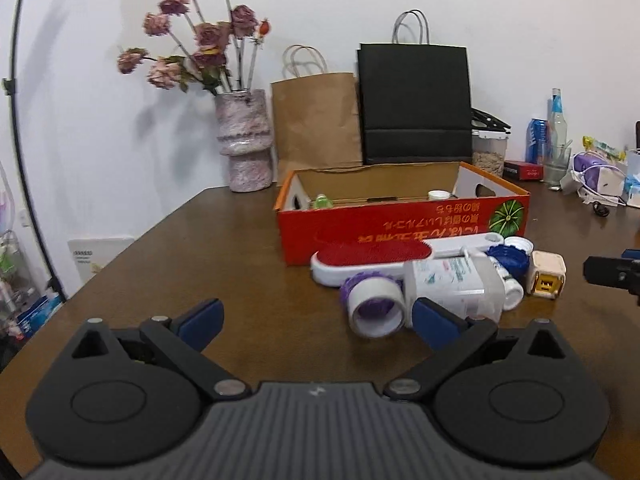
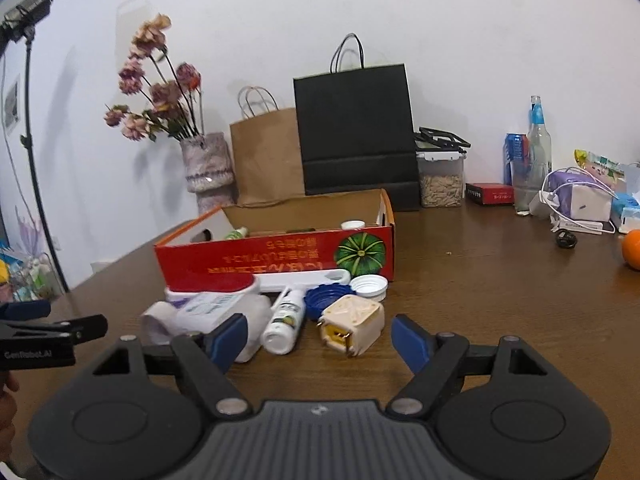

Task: Organize rigid objects
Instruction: 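Grasp the white tape roll with the left tool while the right tool grasps the cream cube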

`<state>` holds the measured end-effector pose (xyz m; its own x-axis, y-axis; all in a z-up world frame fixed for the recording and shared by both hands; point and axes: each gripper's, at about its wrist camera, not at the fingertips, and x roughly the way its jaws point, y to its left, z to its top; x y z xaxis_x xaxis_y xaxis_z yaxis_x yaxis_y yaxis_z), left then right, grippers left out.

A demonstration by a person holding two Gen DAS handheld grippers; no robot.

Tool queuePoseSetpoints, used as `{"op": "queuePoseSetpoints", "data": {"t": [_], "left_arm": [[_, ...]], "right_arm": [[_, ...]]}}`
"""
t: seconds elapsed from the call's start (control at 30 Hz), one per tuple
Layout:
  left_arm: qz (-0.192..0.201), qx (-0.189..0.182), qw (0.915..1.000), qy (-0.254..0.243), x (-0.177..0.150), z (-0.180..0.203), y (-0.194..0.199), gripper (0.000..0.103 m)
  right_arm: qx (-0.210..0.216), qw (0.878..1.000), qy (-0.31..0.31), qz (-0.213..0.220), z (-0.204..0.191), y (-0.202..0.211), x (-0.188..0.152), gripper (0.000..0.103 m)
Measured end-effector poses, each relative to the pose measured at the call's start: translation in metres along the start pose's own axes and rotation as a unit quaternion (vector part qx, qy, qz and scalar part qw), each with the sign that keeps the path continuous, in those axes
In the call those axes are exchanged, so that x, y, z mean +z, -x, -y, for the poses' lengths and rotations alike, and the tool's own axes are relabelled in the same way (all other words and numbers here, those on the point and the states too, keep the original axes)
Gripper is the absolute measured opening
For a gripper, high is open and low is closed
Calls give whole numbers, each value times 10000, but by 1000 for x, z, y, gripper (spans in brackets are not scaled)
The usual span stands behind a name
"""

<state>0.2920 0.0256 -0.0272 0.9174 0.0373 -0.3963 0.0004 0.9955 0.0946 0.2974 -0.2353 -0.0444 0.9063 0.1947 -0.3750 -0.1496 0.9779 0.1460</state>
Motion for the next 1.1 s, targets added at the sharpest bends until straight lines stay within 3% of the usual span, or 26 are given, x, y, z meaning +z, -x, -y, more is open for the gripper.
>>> {"op": "queuePoseSetpoints", "data": {"t": [0.07,0.2,0.37,0.43,0.5,0.67,0.77,0.83,0.9,1.1], "left_arm": [[-160,-24,9999,-16,4,1,-16,100],[-538,40,9985,-20,5,0,-46,71],[-676,-282,9973,-112,1,0,-62,64],[-673,-413,9968,-100,3,1,-65,54],[-659,-516,9964,-122,4,2,-67,35],[-633,-524,9961,-323,1,13,-67,9],[-584,-459,9965,-391,2,15,-59,5],[-528,-488,9968,-335,4,14,-48,5],[-455,-495,9974,-252,6,12,-32,5],[-405,-405,9984,-25,-3,2,27,5]], "right_arm": [[-33,10000,6,-88,3,-16,5,79],[-131,9994,131,-278,4,-41,10,79],[-117,9979,267,-574,2,-67,9,78],[-147,9975,261,-636,2,-74,9,78],[-132,9974,214,-677,2,-80,10,77],[-208,9963,138,-826,4,-92,11,69],[-404,9954,56,-863,9,-98,11,53],[-361,9955,7,-875,12,-98,10,52],[-370,9954,30,-884,11,-92,9,43],[20,9952,243,-947,-5,-37,-16,42]]}}
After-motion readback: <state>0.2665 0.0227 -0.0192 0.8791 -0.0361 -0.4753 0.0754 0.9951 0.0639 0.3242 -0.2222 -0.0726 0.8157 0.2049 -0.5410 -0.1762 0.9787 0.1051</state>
